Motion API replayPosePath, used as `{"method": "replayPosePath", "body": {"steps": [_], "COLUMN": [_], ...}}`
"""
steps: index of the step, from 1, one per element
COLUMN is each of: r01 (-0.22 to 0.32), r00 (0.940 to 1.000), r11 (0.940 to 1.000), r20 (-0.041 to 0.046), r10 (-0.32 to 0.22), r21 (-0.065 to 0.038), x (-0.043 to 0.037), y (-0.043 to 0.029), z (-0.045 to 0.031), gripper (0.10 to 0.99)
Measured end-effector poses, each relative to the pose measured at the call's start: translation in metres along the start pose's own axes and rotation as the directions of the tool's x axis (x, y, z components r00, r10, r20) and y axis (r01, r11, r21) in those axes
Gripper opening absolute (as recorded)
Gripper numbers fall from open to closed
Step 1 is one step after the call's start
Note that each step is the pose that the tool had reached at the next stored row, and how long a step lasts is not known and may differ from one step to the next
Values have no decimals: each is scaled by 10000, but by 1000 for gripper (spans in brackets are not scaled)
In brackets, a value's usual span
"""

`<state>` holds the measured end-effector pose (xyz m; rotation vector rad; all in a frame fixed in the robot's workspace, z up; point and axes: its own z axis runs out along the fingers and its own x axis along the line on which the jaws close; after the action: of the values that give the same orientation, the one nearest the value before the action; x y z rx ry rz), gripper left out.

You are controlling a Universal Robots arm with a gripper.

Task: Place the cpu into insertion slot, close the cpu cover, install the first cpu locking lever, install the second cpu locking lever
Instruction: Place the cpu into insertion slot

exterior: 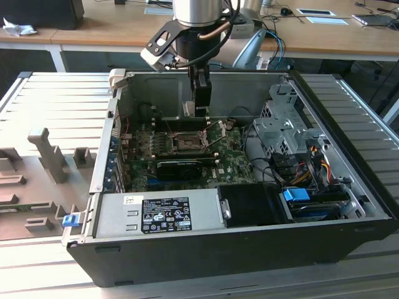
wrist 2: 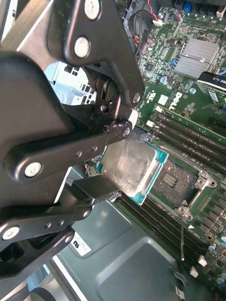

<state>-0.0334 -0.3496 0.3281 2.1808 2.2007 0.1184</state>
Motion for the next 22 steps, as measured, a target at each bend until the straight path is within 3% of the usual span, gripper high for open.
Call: {"method": "replayPosePath", "body": {"steps": [22], "r01": [-6], "r00": [10000], "r11": [10000], "r20": [-76], "r10": [6], "r21": [-2], "x": [-1], "y": [-4], "z": [47], "gripper": [529]}}
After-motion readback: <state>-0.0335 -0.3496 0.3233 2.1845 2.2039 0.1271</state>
